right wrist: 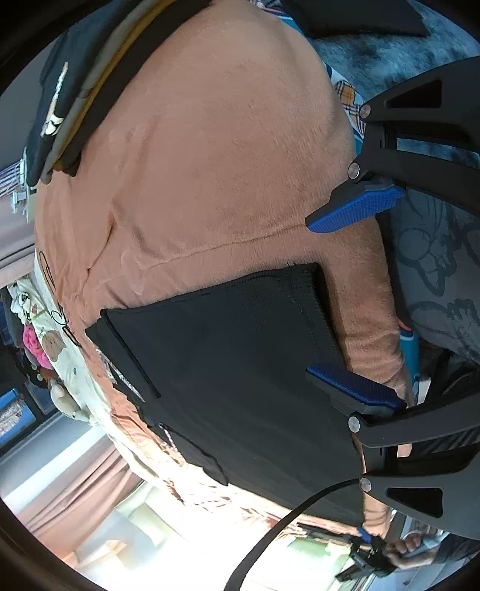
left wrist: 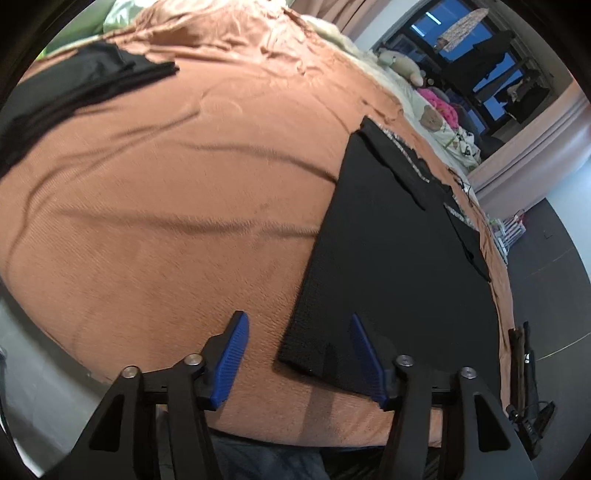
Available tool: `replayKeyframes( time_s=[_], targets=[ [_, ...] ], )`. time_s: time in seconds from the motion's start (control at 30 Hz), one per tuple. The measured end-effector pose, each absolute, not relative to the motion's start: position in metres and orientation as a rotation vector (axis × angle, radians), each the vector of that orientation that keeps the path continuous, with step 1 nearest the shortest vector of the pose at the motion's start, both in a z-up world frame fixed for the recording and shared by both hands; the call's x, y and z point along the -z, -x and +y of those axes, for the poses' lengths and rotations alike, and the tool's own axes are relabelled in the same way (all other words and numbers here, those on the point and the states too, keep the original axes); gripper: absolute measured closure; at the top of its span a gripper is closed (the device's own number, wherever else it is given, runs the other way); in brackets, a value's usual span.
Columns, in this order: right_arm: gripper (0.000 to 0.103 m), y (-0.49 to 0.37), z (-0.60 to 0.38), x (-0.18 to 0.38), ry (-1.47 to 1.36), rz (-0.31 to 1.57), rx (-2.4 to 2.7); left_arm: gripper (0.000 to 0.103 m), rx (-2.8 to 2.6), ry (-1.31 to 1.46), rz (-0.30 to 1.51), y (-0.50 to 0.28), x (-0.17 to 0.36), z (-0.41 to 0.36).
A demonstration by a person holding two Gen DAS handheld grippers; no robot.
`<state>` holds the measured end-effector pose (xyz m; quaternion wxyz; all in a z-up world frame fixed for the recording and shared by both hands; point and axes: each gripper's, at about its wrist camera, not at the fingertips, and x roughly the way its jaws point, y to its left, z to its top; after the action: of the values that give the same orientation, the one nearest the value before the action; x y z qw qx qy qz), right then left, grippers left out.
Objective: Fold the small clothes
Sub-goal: 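Grasp the hem of the black T-shirt with left and right grippers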
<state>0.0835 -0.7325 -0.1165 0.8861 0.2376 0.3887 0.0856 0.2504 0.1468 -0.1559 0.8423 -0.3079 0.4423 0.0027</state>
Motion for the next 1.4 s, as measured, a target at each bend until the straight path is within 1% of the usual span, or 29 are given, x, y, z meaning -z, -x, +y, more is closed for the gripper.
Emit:
replayKeyframes(
  time_s=[0.07,0.23,0.3,0.37,0.47,0.8,1.0,1.03,1.1,1.2,1.4],
  targets=[
    [0.031,-0.081,-0.733,0.122,-0.513,0.803,-0.181,0.054,0.0,0.674,0.95,-0.253,0.16,0.145],
    [0.031,-0.08,-0.735,0.131,-0.545,0.801,-0.179,0.055,-0.006,0.708,0.964,-0.252,0.162,0.144],
    [0.031,-0.08,-0.737,0.132,-0.556,0.8,-0.179,0.059,0.006,0.725,0.973,-0.251,0.163,0.143],
    [0.031,-0.079,-0.738,0.133,-0.568,0.797,-0.184,0.068,0.012,0.731,0.979,-0.25,0.164,0.142],
    [0.031,-0.078,-0.741,0.135,-0.596,0.792,-0.191,0.079,-0.003,0.761,0.976,-0.249,0.169,0.146],
    [0.031,-0.086,-0.748,0.14,-0.668,0.779,-0.19,0.082,-0.017,0.757,0.966,-0.251,0.168,0.142],
    [0.031,-0.098,-0.753,0.147,-0.77,0.775,-0.223,0.082,-0.018,0.759,0.961,-0.251,0.17,0.142],
    [0.038,-0.099,-0.753,0.147,-0.784,0.775,-0.236,0.082,-0.017,0.76,0.961,-0.25,0.171,0.143],
    [0.046,-0.101,-0.749,0.149,-0.804,0.789,-0.276,0.082,-0.015,0.766,0.959,-0.25,0.171,0.144],
    [0.047,-0.101,-0.744,0.151,-0.801,0.81,-0.28,0.082,-0.01,0.772,0.958,-0.249,0.172,0.146],
    [0.048,-0.093,-0.758,0.167,-0.995,0.805,-0.254,0.082,-0.001,0.786,0.954,-0.246,0.173,0.149]
  ],
)
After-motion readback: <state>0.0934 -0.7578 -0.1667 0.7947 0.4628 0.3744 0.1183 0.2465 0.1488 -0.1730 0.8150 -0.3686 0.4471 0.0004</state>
